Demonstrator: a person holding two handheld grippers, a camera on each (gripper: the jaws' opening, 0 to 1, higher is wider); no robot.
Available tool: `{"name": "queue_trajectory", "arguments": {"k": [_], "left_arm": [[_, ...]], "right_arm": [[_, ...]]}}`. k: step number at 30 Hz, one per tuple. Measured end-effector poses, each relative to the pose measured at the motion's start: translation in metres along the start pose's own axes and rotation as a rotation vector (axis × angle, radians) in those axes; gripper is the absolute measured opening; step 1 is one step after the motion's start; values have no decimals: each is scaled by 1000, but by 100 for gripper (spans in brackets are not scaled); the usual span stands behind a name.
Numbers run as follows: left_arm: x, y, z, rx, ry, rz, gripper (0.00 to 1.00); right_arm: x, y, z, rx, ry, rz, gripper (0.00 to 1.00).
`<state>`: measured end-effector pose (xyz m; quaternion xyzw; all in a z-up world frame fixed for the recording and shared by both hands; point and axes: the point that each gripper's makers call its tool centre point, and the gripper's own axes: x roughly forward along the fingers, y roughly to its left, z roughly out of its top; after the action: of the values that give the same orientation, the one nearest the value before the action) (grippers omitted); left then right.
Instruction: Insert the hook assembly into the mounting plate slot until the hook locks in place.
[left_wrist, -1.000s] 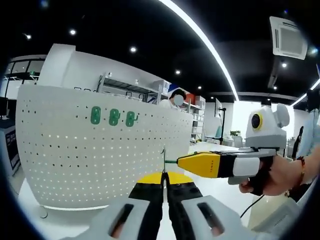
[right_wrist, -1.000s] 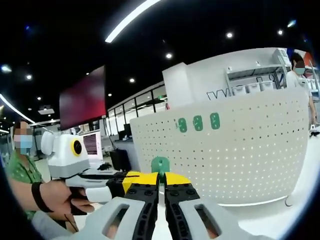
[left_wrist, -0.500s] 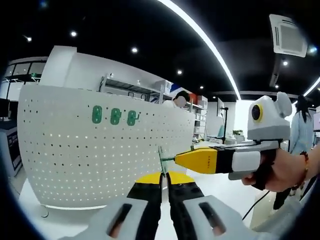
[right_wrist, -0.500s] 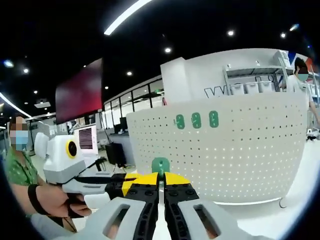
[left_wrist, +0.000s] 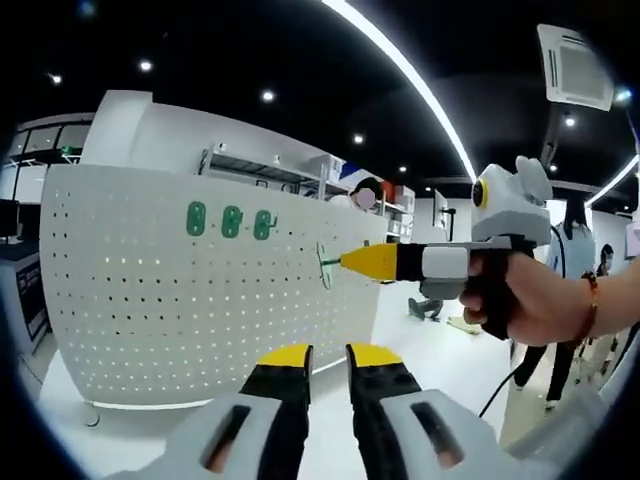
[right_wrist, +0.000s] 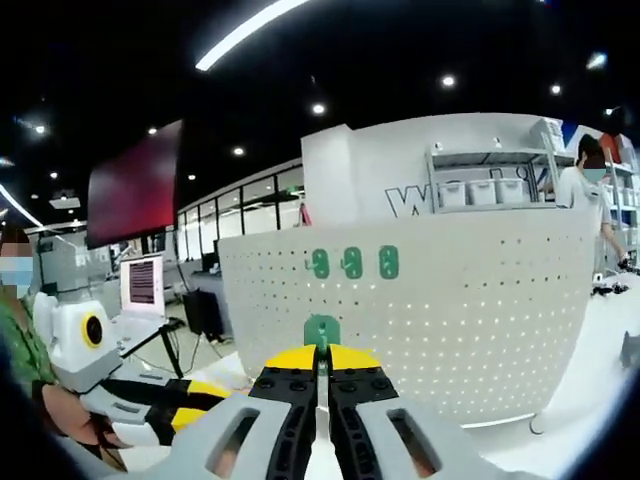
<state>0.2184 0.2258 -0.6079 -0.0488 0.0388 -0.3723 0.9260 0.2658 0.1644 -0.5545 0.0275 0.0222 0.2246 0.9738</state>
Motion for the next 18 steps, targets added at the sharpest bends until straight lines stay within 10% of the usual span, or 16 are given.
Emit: {"name": "queue_trajectory", "arguments": {"k": [18], "left_arm": [[-16, -25, -13, 32, -7, -58, 39]], "right_arm": [[17, -42, 19, -26, -25, -118, 0]]}}
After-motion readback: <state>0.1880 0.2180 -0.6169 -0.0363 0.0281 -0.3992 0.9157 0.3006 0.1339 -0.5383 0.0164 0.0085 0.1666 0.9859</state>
